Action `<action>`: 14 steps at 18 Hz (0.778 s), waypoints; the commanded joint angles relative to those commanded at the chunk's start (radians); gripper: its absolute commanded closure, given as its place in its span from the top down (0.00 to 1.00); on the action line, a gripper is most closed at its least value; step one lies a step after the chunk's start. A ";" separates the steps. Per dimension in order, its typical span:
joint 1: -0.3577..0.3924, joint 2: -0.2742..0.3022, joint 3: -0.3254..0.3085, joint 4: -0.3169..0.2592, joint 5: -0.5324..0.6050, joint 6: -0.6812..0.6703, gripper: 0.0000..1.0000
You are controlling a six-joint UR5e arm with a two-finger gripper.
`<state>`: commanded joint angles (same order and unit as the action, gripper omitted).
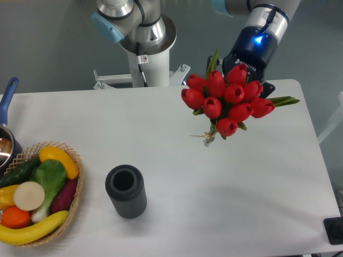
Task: Place the flowers on the table
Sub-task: 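Lower the held red tulip bunch toward the table surface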
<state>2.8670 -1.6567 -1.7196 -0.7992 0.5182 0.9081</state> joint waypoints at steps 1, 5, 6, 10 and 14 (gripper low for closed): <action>-0.002 0.008 -0.002 -0.002 0.019 0.000 0.49; -0.006 0.031 -0.011 -0.005 0.127 0.020 0.49; -0.009 0.034 -0.018 -0.005 0.158 0.034 0.49; -0.057 0.049 -0.041 -0.006 0.331 0.095 0.49; -0.139 0.035 -0.055 -0.008 0.543 0.136 0.49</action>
<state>2.7276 -1.6214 -1.7748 -0.8069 1.0610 1.0445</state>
